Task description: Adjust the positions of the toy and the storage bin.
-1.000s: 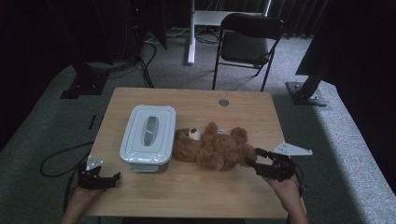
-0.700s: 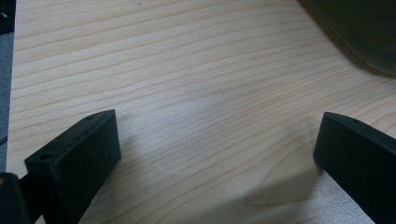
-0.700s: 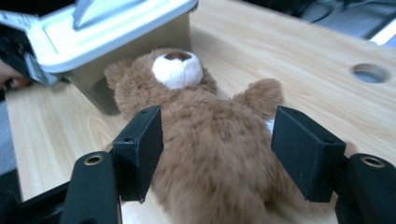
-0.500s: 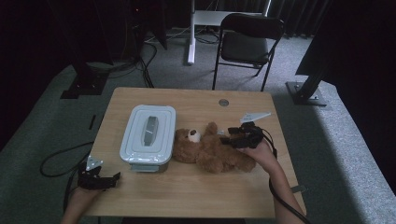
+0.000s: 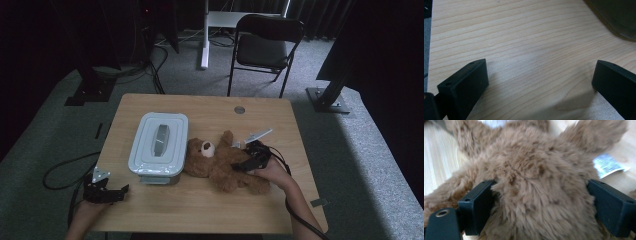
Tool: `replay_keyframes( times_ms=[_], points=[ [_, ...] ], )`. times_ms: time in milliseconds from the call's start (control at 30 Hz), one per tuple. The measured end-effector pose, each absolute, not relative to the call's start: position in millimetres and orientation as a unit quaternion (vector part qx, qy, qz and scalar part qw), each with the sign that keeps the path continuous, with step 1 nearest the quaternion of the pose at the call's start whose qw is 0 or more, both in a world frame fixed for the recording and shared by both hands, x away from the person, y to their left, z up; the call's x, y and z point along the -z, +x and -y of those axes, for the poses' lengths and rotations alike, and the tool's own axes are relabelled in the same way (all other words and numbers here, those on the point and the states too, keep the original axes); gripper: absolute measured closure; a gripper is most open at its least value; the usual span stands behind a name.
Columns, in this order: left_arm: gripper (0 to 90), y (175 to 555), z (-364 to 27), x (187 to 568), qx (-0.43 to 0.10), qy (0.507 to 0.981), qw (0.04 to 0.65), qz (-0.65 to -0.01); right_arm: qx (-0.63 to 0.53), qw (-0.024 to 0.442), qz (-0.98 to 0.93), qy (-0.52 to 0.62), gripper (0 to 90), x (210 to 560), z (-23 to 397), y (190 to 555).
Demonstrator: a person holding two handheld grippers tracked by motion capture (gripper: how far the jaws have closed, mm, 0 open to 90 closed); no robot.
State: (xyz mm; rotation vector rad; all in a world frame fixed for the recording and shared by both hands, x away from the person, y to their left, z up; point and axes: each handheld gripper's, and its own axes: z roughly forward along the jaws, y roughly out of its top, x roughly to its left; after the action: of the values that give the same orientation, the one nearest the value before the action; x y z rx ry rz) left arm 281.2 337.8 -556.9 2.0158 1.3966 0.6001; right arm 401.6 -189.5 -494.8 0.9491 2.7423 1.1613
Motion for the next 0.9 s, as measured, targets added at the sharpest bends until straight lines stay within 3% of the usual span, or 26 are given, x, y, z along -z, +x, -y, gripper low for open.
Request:
replay_keyframes(
  times_ms=[167,233,300,333,433,500,600,900],
  points=[
    [1.2,281,-338,557,-0.227,0.761,0.304,-0.527,-0.335,0.023,-0.892,0.301,14.5,500,177,394],
    [1.2,281,-338,557,-0.227,0.761,0.304,-0.527,-0.333,0.034,-0.893,0.300,24.8,502,174,393],
    [1.2,281,-338,557,-0.227,0.761,0.304,-0.527,-0.358,0.043,-0.877,0.317,46.3,503,180,393],
    [1.2,281,-338,557,-0.227,0.761,0.304,-0.527,-0.358,0.043,-0.877,0.317,46.3,503,180,393],
    [1.2,281,-338,557,-0.226,0.761,0.304,-0.527,-0.384,0.067,-0.865,0.317,62.3,498,184,384],
    [1.2,281,-338,557,-0.226,0.761,0.304,-0.527,-0.408,0.075,-0.846,0.334,67.6,491,190,381],
    [1.2,281,-338,557,-0.226,0.761,0.304,-0.527,-0.427,0.094,-0.818,0.373,69.6,487,200,380],
    [1.2,281,-338,557,-0.226,0.761,0.304,-0.527,-0.433,0.218,-0.675,0.557,70.1,461,257,391]
  ],
)
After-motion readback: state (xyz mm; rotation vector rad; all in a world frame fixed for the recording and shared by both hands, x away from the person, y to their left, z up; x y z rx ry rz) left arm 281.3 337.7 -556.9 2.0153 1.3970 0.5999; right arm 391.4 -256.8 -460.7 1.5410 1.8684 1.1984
